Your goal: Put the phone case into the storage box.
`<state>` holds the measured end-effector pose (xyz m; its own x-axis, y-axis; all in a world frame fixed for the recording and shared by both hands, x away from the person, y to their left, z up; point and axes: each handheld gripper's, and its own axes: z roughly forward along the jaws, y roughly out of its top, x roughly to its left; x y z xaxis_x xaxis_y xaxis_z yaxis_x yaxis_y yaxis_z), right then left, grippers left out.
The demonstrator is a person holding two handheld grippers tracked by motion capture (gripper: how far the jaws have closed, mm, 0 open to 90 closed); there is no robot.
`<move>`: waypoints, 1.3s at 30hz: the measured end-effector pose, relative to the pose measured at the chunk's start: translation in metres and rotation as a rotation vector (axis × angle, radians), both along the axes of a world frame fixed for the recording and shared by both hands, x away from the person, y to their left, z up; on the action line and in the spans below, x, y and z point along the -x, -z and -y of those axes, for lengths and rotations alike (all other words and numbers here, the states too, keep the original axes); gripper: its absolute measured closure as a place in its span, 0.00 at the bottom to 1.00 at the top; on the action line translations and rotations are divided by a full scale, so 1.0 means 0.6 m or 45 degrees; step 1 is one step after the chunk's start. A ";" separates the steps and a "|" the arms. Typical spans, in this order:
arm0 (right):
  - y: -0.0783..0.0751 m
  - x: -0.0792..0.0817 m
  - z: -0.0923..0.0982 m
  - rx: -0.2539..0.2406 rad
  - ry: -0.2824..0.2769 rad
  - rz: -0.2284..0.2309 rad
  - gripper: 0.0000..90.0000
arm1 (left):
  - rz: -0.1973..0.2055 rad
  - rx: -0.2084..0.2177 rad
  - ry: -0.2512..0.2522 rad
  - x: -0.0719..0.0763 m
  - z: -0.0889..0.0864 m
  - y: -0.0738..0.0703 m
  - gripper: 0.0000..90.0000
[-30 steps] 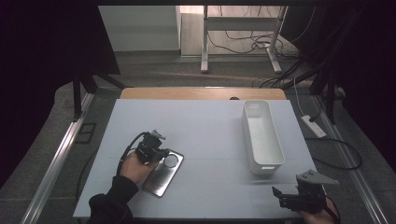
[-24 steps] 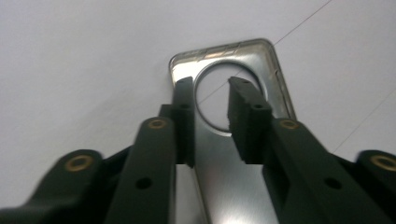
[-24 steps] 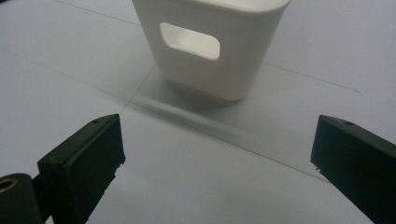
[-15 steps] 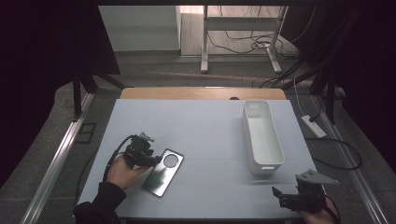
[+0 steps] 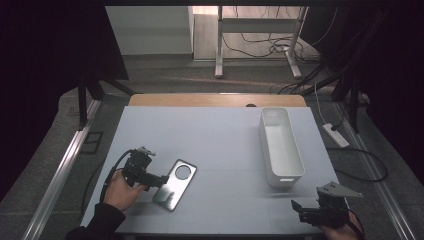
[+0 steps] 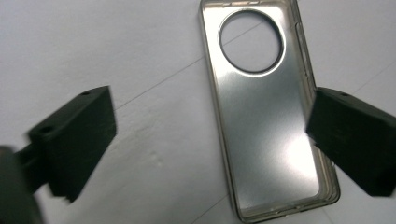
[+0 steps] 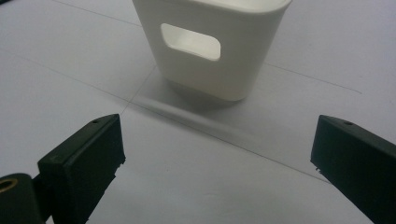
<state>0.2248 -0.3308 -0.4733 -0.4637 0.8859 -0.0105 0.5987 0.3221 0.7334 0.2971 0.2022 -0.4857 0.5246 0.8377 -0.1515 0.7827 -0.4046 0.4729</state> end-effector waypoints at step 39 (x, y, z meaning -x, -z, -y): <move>0.000 0.000 -0.002 0.009 -0.005 -0.004 0.02 | -0.027 -0.137 0.016 0.023 0.025 0.062 0.32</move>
<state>0.2247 -0.3298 -0.4734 -0.4674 0.8839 -0.0153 0.5998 0.3298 0.7290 0.2835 0.1873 -0.5227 0.5330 0.8431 -0.0718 0.7865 -0.4623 0.4096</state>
